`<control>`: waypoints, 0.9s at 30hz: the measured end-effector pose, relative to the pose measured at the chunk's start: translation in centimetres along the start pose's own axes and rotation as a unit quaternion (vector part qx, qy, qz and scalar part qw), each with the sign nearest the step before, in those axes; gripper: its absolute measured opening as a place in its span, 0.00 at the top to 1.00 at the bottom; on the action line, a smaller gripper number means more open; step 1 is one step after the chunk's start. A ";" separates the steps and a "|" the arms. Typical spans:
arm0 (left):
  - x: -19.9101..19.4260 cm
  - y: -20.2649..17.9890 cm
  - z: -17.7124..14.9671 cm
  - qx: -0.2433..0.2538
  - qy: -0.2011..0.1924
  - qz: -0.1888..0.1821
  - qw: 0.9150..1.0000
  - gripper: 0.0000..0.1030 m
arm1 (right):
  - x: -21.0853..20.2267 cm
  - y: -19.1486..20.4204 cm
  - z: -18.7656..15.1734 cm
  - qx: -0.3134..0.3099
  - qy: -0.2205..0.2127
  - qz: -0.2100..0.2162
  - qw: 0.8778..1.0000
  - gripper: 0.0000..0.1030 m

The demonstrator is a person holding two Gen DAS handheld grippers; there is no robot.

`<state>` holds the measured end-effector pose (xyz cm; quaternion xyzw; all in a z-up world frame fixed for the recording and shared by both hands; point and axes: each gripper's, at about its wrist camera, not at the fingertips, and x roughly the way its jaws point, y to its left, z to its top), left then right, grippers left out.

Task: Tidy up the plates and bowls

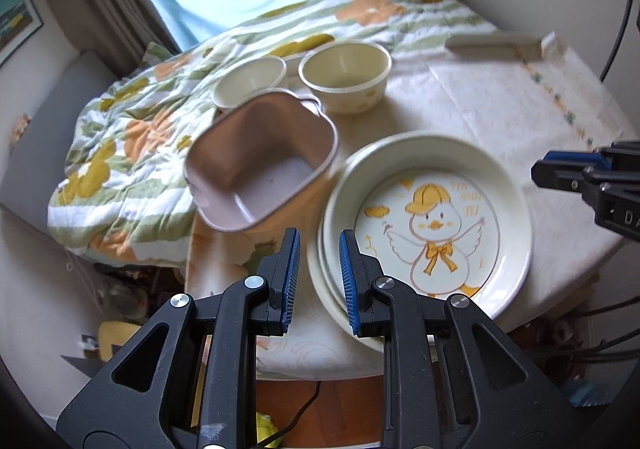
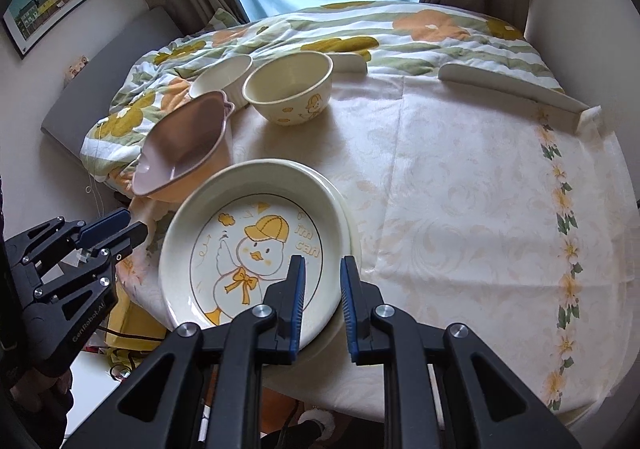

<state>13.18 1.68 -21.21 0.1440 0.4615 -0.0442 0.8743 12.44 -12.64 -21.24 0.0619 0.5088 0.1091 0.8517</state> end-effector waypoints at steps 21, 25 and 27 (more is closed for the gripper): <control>2.6 13.2 0.6 -0.276 0.023 -0.037 0.960 0.02 | 5.7 6.4 11.1 -0.095 0.046 0.119 0.987 0.01; 5.5 13.6 0.6 -0.306 0.047 -0.040 0.950 0.09 | 9.7 7.6 12.0 -0.117 0.080 0.134 0.981 0.07; 7.0 13.7 1.0 -0.309 0.058 -0.038 0.949 0.10 | 11.7 8.0 12.2 -0.124 0.099 0.139 0.977 0.15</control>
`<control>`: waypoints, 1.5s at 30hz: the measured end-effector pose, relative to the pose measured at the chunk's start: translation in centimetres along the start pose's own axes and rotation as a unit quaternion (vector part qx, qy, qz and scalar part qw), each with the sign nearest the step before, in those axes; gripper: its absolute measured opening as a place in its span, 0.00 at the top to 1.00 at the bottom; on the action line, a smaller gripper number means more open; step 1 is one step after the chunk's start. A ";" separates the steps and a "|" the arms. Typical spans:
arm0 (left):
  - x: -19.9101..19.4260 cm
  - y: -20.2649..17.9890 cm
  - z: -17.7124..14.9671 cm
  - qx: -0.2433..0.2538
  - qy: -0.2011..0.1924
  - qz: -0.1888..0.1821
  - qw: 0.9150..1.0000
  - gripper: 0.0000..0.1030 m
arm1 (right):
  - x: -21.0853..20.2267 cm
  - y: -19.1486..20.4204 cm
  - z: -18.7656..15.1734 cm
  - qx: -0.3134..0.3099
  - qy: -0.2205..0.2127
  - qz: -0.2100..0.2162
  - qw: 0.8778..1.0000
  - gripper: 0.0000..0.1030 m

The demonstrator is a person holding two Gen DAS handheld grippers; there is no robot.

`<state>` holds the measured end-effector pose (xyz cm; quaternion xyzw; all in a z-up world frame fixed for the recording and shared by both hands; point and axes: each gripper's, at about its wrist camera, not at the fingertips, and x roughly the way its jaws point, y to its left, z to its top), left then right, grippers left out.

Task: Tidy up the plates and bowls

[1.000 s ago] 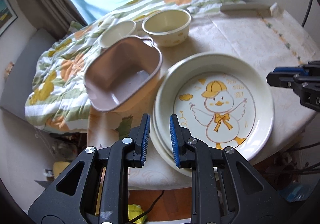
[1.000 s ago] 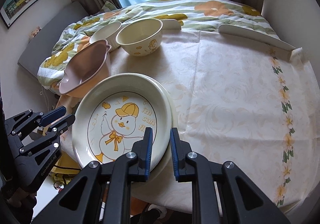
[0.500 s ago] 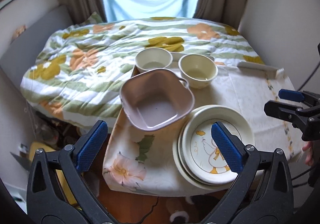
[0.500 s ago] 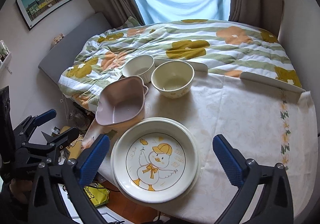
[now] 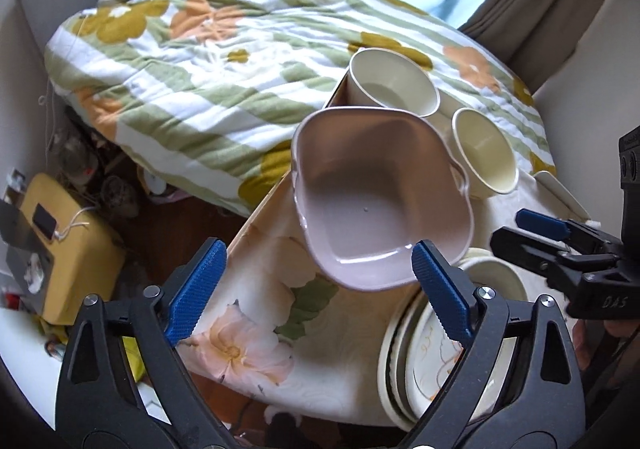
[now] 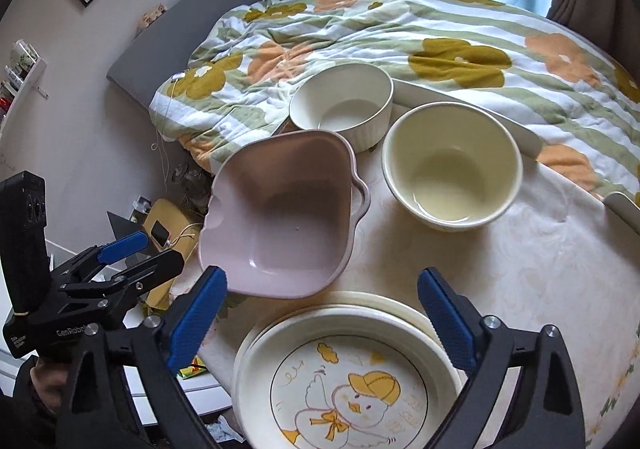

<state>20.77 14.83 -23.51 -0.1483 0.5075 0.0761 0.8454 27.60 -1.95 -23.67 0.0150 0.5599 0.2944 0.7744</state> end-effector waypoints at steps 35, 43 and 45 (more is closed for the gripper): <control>-2.7 -2.2 1.7 0.064 -0.036 0.016 0.997 0.88 | -1.4 2.4 0.0 -0.015 -0.046 -0.010 0.999 0.85; -7.1 -7.1 0.5 0.135 -0.065 -0.038 0.988 0.88 | -7.7 2.1 -4.6 0.030 -0.087 -0.059 0.994 0.85; -7.4 -8.9 -0.1 0.152 -0.064 -0.053 0.985 0.88 | -9.1 1.2 -5.8 0.046 -0.095 -0.070 0.992 0.85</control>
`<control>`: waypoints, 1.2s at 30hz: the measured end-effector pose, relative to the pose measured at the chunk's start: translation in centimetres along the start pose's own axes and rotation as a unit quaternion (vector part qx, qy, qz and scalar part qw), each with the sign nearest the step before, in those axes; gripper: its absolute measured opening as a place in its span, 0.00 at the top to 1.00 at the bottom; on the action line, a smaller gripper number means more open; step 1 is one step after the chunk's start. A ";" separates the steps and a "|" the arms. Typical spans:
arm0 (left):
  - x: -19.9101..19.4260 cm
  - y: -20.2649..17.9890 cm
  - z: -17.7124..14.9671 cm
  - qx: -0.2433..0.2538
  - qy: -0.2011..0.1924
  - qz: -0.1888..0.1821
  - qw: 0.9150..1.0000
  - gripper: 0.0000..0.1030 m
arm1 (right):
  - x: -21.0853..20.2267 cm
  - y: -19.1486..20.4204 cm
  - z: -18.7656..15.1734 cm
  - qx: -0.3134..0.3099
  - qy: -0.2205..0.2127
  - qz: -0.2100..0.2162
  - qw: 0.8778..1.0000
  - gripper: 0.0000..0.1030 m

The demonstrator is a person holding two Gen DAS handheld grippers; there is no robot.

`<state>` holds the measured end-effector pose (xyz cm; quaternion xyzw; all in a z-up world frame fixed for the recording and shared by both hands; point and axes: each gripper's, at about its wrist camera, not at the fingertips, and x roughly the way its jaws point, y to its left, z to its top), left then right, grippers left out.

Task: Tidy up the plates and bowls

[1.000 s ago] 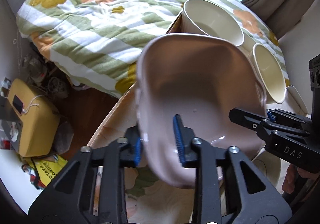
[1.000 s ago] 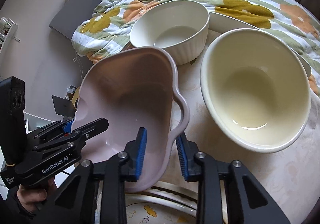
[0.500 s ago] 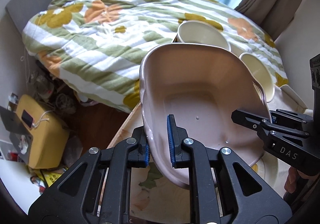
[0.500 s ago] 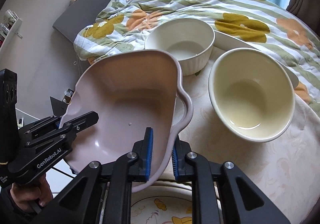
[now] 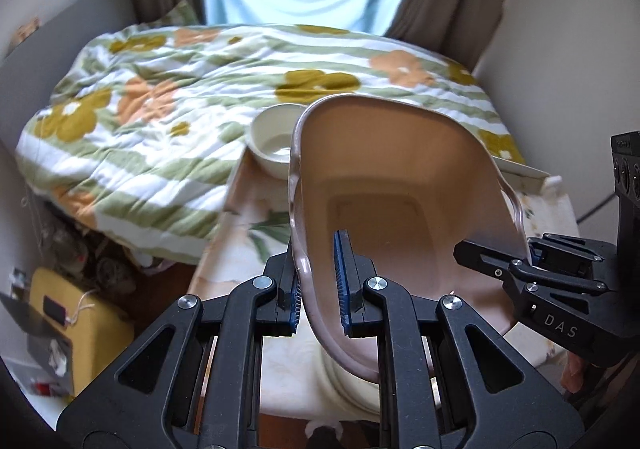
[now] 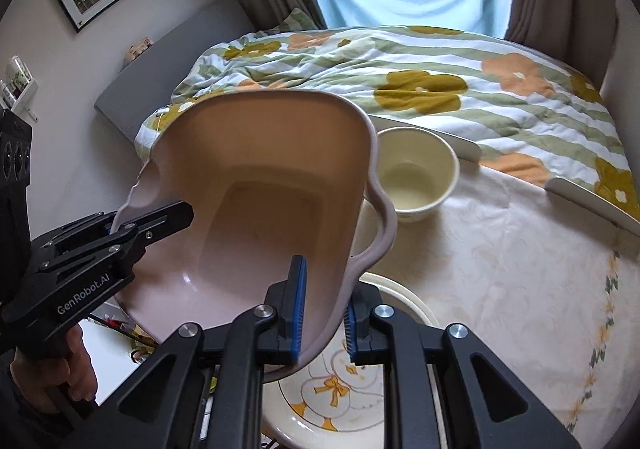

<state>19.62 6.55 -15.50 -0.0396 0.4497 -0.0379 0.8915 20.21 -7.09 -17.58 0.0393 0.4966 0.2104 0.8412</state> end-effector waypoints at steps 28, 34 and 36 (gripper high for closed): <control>12.1 -29.8 -10.2 0.098 0.117 -0.107 0.982 0.88 | -8.8 -24.5 -14.2 0.142 0.032 -0.096 0.985 0.85; 13.9 -30.4 -12.6 0.098 0.143 -0.103 0.979 0.88 | -7.8 -25.9 -16.6 0.153 0.045 -0.078 0.984 0.85; 14.0 -30.5 -12.8 0.101 0.141 -0.101 0.980 0.88 | -7.6 -26.0 -17.0 0.155 0.044 -0.075 0.984 0.85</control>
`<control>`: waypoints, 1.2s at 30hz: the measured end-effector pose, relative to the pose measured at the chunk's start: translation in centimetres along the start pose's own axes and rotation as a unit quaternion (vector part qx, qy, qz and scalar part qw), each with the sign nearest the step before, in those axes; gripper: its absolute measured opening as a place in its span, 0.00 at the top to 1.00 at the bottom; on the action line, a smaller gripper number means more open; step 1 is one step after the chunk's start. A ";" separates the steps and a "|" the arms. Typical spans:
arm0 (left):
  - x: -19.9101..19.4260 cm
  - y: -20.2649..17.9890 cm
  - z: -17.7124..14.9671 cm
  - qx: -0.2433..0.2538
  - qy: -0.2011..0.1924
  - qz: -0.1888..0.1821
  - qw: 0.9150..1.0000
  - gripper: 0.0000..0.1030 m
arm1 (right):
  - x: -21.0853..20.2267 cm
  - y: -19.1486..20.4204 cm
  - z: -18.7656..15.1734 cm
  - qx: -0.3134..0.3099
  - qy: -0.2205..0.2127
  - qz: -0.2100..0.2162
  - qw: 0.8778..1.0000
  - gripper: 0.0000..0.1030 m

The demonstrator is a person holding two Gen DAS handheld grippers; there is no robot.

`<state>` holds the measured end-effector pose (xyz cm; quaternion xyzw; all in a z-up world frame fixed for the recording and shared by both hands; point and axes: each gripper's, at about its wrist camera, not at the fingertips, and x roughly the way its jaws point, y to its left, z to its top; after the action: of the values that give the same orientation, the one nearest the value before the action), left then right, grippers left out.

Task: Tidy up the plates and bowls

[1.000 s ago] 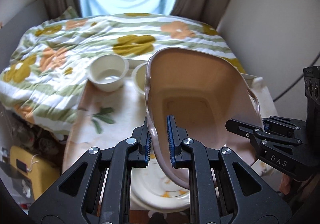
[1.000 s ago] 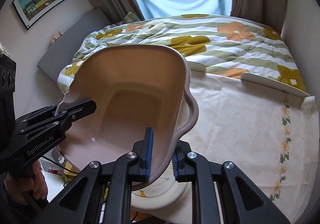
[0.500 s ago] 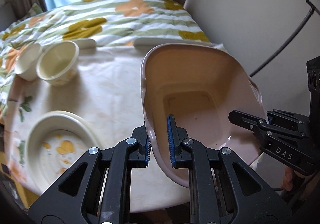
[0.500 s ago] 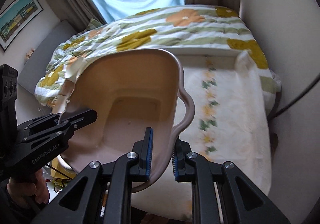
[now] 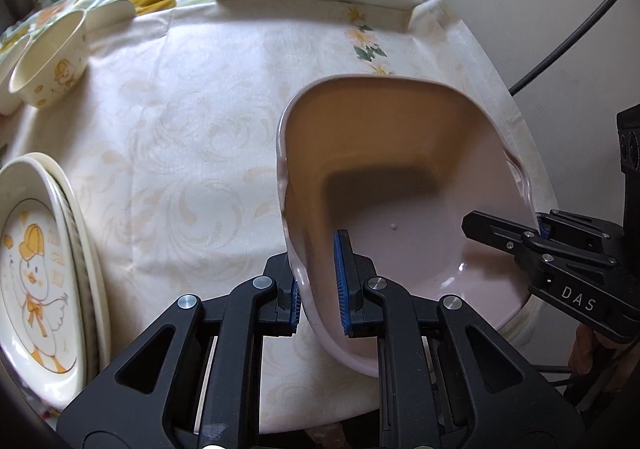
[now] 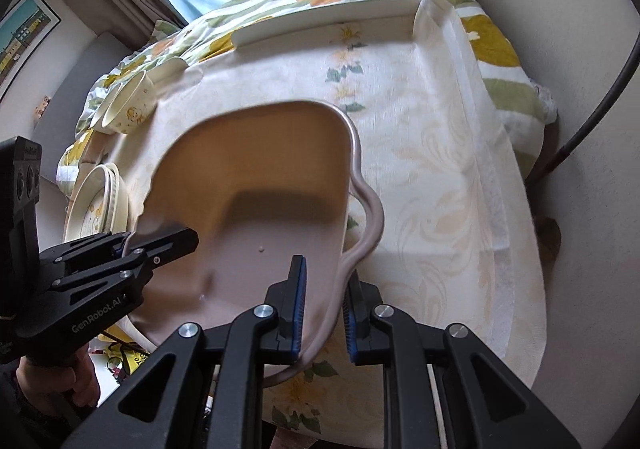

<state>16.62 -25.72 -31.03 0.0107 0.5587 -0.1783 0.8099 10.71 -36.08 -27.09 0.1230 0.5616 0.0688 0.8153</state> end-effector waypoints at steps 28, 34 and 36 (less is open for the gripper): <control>-3.0 -0.4 0.5 0.034 -0.037 0.045 0.998 0.26 | -1.9 -2.5 -0.8 0.085 -0.049 0.058 0.993 0.22; -6.8 -0.5 0.6 0.022 -0.057 0.056 0.997 0.26 | -5.3 -2.3 -1.0 0.086 -0.075 0.063 0.991 0.07; -8.4 -0.5 0.5 0.017 -0.063 0.062 0.996 0.26 | -6.6 -2.1 -1.0 0.080 -0.085 0.064 0.991 0.07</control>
<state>14.32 -23.99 -23.15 0.0477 0.5020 -0.1374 0.8525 7.31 -39.58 -22.04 0.2286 0.4853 0.0647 0.8415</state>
